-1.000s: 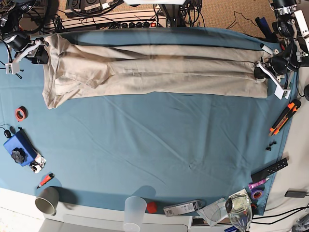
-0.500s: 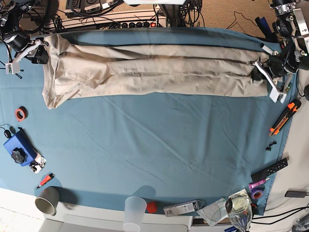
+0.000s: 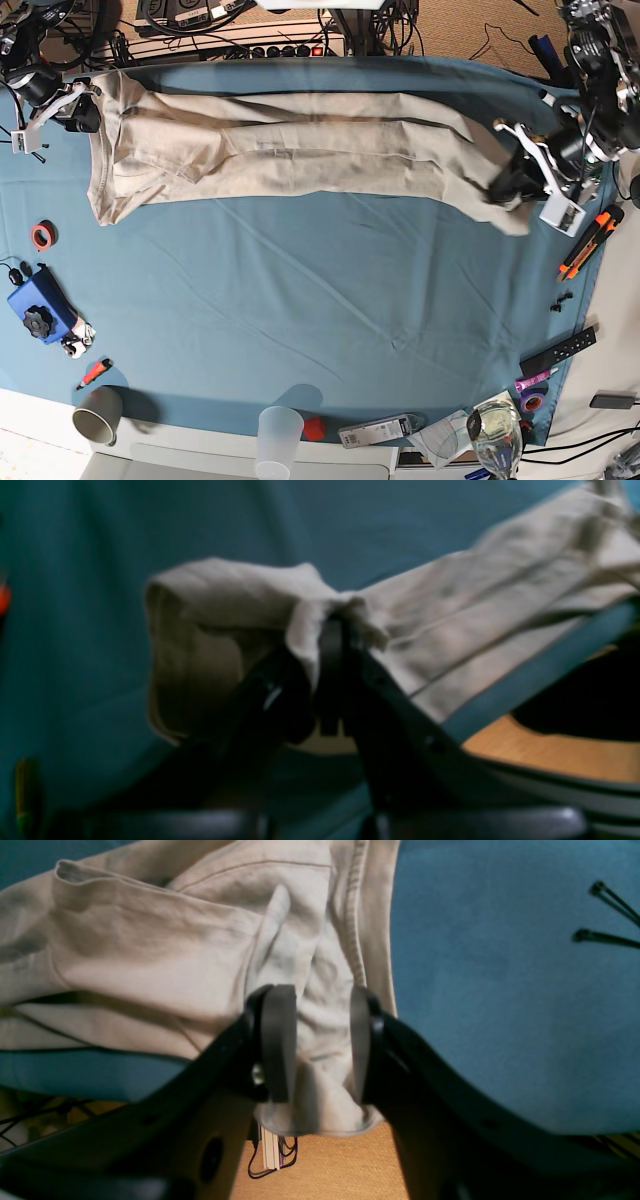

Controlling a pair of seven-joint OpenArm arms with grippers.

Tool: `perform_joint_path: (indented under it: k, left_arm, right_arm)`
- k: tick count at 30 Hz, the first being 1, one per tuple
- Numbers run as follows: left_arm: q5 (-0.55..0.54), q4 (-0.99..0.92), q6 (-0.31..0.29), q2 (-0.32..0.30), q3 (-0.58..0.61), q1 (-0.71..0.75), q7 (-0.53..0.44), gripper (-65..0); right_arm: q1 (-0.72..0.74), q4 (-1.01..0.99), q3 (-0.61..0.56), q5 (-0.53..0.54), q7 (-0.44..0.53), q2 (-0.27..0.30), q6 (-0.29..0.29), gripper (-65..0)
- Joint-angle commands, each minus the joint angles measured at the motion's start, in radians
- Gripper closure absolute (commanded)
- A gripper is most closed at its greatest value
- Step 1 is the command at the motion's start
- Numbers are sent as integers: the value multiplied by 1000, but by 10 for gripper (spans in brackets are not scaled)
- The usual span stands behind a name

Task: Fold the T-shirt properly
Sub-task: 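Carry the strip end with the left gripper toward the right gripper, folding it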

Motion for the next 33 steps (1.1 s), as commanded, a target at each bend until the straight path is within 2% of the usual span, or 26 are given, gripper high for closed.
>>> perform_joint_path:
  k: [1,6,8,10,13,17,23,30,33]
  left_arm:
    - [-34,27,-3,3,12,-6,-19,0]
    - [-31,34,-5,71,164,-6,-23,0]
    - [1,34,-27,103,243,-6,-38,0]
    - [53,34,-24,136,324,-10,-65,0]
    - [150,34,11,191,447,-27,-104,0]
    - [354,24,77,269,621,-66,-168,0]
    - [591,-44,146,362,845,-92,-212,0]
    - [803,-122,242,425,985,-92,-333,0]
    - [817,-122,222,436,1003,-92,-332,0]
  right_arm:
    - [0,15,11,5,24,22,1,-189]
    - [0,15,11,1,24,22,1,-189]
    - [0,15,11,1,25,22,1,-189]
    - [0,15,11,1,25,22,1,-189]
    - [0,15,11,1,31,22,1,-189]
    - [0,15,11,1,42,23,1,-189]
    - [0,15,11,1,46,23,1,-189]
    - [0,15,11,2,53,23,1,-189]
    - [0,15,11,2,58,23,1,-189]
